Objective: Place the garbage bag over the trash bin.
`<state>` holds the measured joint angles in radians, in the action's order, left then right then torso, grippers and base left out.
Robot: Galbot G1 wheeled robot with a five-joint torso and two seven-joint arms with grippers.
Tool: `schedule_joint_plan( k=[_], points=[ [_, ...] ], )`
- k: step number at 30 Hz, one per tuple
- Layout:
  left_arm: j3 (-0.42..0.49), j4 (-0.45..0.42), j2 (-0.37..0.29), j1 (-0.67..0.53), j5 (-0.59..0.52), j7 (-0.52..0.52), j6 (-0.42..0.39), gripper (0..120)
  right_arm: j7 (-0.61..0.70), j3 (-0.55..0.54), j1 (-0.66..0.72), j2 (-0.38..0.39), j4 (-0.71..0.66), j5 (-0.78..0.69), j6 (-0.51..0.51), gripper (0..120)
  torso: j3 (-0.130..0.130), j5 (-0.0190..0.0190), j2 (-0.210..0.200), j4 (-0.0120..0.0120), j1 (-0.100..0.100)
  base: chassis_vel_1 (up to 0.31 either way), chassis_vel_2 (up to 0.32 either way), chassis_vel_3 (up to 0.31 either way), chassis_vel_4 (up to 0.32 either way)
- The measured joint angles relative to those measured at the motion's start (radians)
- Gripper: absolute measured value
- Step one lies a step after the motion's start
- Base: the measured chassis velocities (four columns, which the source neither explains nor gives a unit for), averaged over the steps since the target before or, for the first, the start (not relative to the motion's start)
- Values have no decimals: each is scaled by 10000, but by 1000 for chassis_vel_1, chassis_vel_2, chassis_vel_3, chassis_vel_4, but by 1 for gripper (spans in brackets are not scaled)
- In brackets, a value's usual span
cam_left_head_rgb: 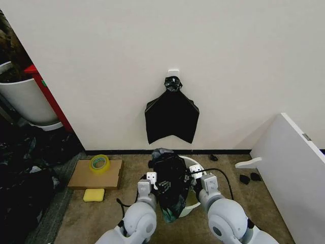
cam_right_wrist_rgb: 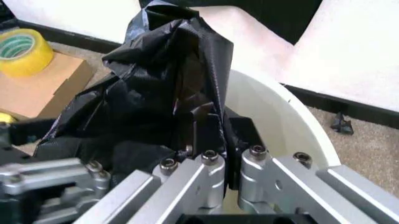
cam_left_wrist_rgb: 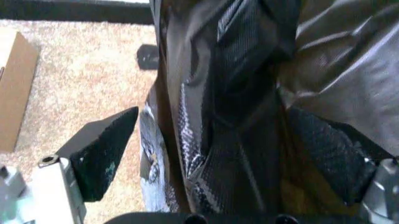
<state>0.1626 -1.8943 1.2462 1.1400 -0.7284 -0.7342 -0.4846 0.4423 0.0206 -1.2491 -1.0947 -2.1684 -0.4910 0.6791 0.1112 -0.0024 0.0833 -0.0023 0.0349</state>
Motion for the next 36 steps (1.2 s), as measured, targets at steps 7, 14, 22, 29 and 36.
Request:
schedule_joint_plan(
  k=[7, 14, 22, 29, 36],
  points=[
    [97, 319, 198, -243, -308, -538, -239, 73, -12, 60, -38, 38, -2, -11, -27, 0, -2, 1, 1, 1, 0, 0, 0, 0, 0],
    [-6, 304, 220, -249, -906, -888, -227, 45, -16, 74, -10, 30, 44, -17, -52, 0, -2, -1, 1, 1, 0, 0, 0, 0, 0],
    [-138, 206, 204, -232, -1227, -994, -64, 17, -16, 60, 15, 34, 69, -15, -74, 0, -1, -1, 1, 0, 0, 0, 0, 0, 0],
    [-272, 108, 240, -156, -1449, -1075, 64, 1, -1, 57, -79, 39, 40, -76, -200, 0, -1, -3, 1, -2, 0, 0, 0, 0, 0],
    [-713, -6, 151, 184, -1310, -878, 1106, 1, 89, 280, -274, 40, -68, -72, -232, 0, 1, -3, 0, -2, 0, 0, 0, 0, 0]
  ],
)
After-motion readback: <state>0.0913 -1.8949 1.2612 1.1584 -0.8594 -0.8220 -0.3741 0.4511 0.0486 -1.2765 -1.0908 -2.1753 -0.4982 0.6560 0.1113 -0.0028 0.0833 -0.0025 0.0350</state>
